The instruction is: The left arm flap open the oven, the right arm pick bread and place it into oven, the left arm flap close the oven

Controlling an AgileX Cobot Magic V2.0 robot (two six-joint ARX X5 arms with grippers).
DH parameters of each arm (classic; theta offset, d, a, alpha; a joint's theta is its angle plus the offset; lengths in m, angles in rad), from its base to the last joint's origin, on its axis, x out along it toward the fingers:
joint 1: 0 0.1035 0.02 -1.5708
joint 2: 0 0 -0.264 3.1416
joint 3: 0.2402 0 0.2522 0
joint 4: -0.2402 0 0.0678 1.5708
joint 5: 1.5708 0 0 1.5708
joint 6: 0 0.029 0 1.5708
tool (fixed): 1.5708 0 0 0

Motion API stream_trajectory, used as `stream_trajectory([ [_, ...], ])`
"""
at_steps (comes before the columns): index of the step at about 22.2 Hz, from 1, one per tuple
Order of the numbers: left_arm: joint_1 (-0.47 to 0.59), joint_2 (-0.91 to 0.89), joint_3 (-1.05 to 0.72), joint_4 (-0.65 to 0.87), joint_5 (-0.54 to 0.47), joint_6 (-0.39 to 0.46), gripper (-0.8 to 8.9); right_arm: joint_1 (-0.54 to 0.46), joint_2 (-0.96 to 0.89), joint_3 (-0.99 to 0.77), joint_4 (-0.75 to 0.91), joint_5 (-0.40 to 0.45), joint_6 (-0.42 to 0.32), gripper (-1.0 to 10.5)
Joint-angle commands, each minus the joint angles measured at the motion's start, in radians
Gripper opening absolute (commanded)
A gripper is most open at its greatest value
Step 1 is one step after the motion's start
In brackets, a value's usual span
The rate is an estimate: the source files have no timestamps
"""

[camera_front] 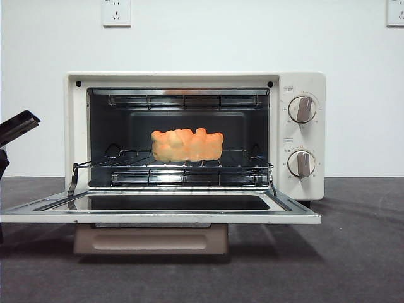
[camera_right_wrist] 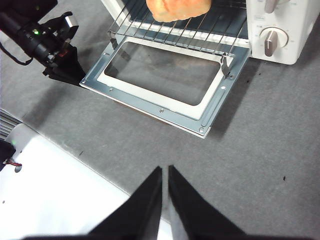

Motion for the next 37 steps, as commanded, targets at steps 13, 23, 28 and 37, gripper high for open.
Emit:
stream_trajectory([
  [13,0.001,0.016,0.014,0.036,0.283,0.034,0.16,0.010,0.003,0.008,0.009,0.004,-0.002,0.2],
  [23,0.003,0.013,0.073,0.078,0.397,0.023,0.16,0.010,0.003,0.008,0.010,0.004,0.015,0.2],
  [28,0.003,0.013,0.156,0.082,0.397,0.008,0.16,0.010,0.003,0.008,0.010,0.004,0.017,0.2],
  [37,0.003,0.010,0.318,0.096,0.393,-0.012,0.16,0.010,0.003,0.008,0.010,0.004,0.019,0.2],
])
